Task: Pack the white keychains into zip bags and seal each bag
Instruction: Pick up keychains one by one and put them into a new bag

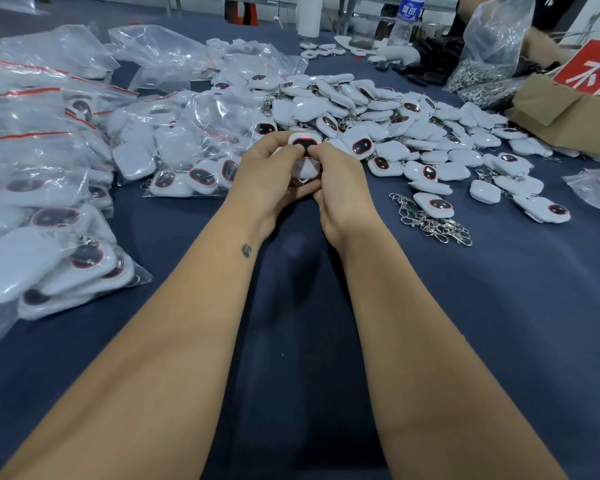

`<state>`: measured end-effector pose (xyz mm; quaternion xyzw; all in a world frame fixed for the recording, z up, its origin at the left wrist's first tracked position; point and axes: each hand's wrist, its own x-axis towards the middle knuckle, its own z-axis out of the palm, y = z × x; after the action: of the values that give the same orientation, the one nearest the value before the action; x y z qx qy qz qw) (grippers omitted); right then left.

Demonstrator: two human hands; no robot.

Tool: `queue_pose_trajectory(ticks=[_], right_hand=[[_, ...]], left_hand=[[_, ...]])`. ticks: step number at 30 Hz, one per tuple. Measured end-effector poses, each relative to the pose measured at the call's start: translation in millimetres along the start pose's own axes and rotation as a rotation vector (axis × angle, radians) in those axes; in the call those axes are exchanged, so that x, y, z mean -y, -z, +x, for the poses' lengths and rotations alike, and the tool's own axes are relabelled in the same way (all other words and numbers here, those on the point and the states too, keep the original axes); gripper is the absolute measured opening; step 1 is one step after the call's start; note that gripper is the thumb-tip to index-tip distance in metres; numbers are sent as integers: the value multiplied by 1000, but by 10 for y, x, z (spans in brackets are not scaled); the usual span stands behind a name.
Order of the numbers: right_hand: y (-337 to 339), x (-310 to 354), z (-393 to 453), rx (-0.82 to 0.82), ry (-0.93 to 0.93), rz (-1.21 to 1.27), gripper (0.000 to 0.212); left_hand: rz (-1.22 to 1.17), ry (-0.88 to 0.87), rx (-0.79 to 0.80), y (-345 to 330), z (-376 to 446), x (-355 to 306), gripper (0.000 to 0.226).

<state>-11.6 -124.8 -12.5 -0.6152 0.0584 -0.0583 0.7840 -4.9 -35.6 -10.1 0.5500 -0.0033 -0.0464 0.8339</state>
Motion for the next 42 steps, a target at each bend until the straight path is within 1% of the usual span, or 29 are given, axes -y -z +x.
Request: queue_pose_trajectory(ticks=[4,8,11,13,15,17,20,22,24,26,28,29,30,32,35,36,37,38,39,40,42], right_hand=[[5,-16,5,-3,7,-17,20],[19,-36,-30,53,106,-113,24],[13,-46,-38,16,137,-152,15],[14,-45,-28,-12,124,-184,14],[16,-36,-22,-42,86,-149,16],[14,-8,-33,-65,56,-61,19],[17,27,-51,-92,68,45,19],[20,33,-57,-119,122,72,19],[31,33,-43,-161,167,86,16],[50,27,-18,-223,188,75,14],[77,17,-8,-264,192,53,16],[82,7,-9,-265,188,49,16],[83,5,-17,-264,182,43,17],[71,5,-22,-284,156,27,16],[58,28,-16,-321,134,75,17],[50,38,-19,-318,132,111,18],[40,49,-26,-303,135,156,19],[25,58,-37,-278,141,204,20],[11,66,-46,-253,148,242,22],[-5,72,-53,-230,158,268,23],[-42,87,-68,-174,180,301,22]], left_hand=[[-30,-3,12,9,-1,7,22],[-12,4,9,23,3,3,22],[14,10,16,20,-8,1,25],[-1,29,7,10,-16,-12,23],[-39,57,2,10,-27,-27,23],[-37,50,26,8,-42,-37,26],[122,-25,72,-21,-73,-61,24],[223,-118,41,-26,-80,-96,19],[290,-275,-54,16,-69,-110,22],[421,-424,-223,102,-52,-121,23],[625,-472,-371,188,-29,-127,23],[726,-479,-411,223,-19,-125,23],[820,-490,-422,240,-4,-115,23],[1014,-504,-382,240,28,-77,26],[1371,-457,-286,185,44,9,46],[1485,-455,-278,170,44,30,45],[1571,-469,-280,166,40,39,37],[1617,-478,-288,165,28,31,26],[1607,-477,-303,170,22,19,20],[1552,-470,-320,173,12,5,17],[1363,-475,-358,162,-20,-33,19]])
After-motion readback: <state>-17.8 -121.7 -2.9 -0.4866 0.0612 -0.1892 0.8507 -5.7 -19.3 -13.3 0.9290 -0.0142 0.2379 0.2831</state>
